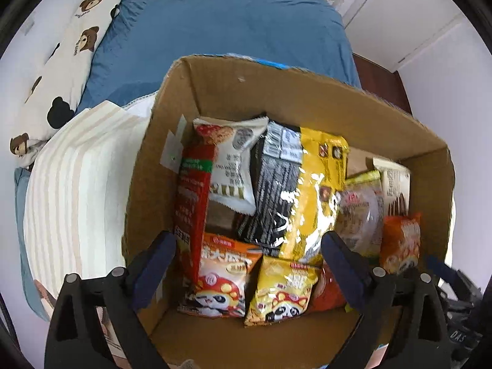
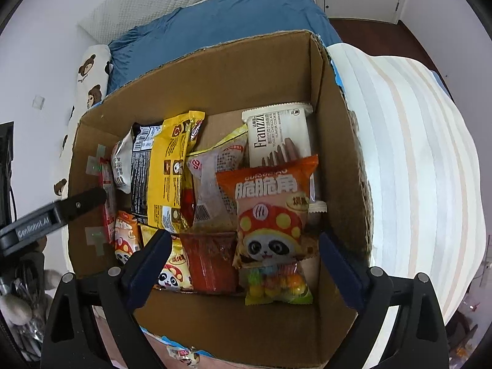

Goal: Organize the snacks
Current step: 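Carry both packets into the box and open both tools, then raise both tools away from the box toward the bed edge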

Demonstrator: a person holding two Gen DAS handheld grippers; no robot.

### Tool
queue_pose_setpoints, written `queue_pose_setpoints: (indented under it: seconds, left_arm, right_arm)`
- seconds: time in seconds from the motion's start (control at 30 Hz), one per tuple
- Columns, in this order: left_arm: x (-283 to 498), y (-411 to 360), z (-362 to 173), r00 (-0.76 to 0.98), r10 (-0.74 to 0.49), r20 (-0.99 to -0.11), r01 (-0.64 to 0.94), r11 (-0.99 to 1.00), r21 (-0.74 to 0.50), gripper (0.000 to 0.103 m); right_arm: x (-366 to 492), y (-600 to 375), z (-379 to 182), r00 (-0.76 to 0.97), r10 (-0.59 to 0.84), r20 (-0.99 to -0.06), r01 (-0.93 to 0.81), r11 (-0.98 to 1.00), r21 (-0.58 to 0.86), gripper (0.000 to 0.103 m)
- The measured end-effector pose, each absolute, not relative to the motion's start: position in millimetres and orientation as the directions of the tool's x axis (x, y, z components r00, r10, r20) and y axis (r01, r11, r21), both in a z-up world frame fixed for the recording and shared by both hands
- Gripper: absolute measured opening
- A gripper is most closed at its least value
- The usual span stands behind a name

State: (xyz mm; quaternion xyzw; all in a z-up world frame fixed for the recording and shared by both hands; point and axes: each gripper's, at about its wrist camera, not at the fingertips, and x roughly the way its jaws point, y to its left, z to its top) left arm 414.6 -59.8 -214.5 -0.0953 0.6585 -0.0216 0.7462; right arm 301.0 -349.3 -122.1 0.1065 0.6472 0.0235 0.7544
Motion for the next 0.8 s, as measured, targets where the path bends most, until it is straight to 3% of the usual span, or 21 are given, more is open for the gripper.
queue_pose_setpoints:
  seconds: [0.43,0.8]
  left_arm:
    - [343,-74,-166,0.306,-0.064,-0.950,-0.039,0.996,-0.080,0.097]
    - [262,-71,-110,0.513,0.019,-0.858,-0.054,0.998,-0.011,0.097]
  right_arm:
    - [258,-334,-88,0.268,0.119,-0.956,0.022,0.991,0.129,0.098]
    - [185,-326,-33,0.439,0.074,-0.895,-0.007,0.997,0.079,0.098]
